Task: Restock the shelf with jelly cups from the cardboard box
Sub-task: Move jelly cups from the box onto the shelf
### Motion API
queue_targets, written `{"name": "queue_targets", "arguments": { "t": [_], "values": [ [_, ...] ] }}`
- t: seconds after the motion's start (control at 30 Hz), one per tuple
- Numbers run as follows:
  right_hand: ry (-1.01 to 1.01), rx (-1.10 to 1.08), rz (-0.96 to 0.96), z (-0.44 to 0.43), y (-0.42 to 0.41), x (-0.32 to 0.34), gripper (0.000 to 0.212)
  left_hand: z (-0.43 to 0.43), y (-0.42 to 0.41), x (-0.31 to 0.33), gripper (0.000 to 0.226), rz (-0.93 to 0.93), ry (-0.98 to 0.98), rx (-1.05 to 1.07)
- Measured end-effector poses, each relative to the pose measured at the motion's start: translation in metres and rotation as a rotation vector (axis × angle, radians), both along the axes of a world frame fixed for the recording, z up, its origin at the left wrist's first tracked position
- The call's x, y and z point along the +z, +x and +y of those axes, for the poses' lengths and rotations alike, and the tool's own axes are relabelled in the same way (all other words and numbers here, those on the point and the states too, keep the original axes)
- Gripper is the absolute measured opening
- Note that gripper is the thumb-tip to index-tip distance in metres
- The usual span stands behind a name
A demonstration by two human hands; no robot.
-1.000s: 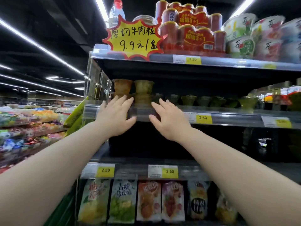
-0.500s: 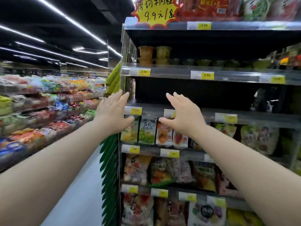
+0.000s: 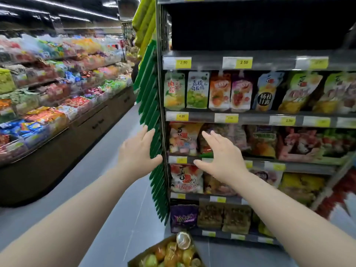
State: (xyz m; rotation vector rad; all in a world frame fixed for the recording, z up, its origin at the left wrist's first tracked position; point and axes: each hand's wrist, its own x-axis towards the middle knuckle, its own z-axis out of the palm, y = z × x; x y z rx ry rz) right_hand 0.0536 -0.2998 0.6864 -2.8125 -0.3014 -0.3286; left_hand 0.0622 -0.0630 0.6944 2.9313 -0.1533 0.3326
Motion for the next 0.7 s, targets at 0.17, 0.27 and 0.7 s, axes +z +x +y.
{"name": "queue_targets", "arguments": {
  "t": [0.17, 0.27, 0.7],
  "values": [
    [0.098, -0.074, 0.145, 0.030, 0.008, -0.079, 0.084, 0.034, 0.019, -0.076, 0.083, 0.113, -0.026, -0.039],
    [0.145, -0.140, 0.237, 0.042, 0.008, -0.136, 0.082, 0.048, 0.028, -0.127, 0.083, 0.217, -0.025, -0.068],
    [0.182, -0.232, 0.590, 0.056, -0.015, -0.440, 0.072, 0.040, 0.000, -0.439, 0.079, 0.615, -0.107, -0.067]
  ]
}}
